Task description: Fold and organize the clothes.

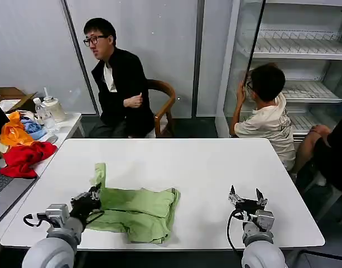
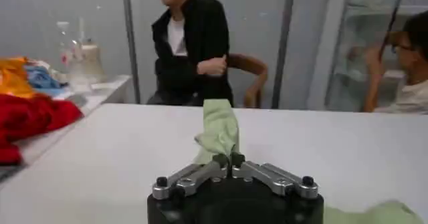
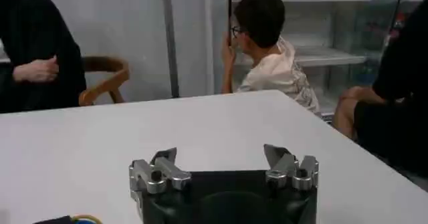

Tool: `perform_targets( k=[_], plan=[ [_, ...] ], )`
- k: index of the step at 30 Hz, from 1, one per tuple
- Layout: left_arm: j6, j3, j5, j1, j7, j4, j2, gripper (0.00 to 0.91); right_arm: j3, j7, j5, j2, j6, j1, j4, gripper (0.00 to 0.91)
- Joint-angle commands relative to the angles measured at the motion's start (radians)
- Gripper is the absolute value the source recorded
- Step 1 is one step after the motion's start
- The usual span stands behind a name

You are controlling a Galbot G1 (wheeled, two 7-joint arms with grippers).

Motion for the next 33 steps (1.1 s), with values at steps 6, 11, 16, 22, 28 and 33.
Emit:
perform_targets(
  k=[6, 11, 16, 22, 28, 33],
  plan=[
    [-0.002, 0.191, 0.051, -0.007, 0.007, -0.002, -0.179, 0.010, 0.007, 0.003, -0.002, -0.002, -0.001, -0.008, 0.007, 0.907],
    [-0.004, 0.216, 0.062, -0.010, 0.009, 0.010, -0.206, 0.010, 0.006, 0.004, -0.003, -0.002, -0.003, -0.007, 0.010, 0.907],
    [0.000, 0.229, 0.065, -0.010, 0.007, -0.005, -0.213, 0.010, 0.003, 0.005, -0.005, 0.000, -0.005, -0.005, 0.010, 0.907],
    [0.001, 0.233, 0.065, -0.007, 0.006, -0.006, -0.214, 0.010, 0.001, 0.005, -0.006, 0.001, -0.005, -0.004, 0.006, 0.907],
    [0.001, 0.243, 0.065, -0.003, 0.007, -0.018, -0.222, 0.010, 0.000, 0.006, -0.007, 0.003, -0.006, -0.003, 0.008, 0.907],
    [0.000, 0.259, 0.068, -0.003, 0.007, -0.015, -0.231, 0.010, -0.001, 0.006, -0.009, 0.006, -0.005, -0.005, 0.007, 0.907]
  ],
)
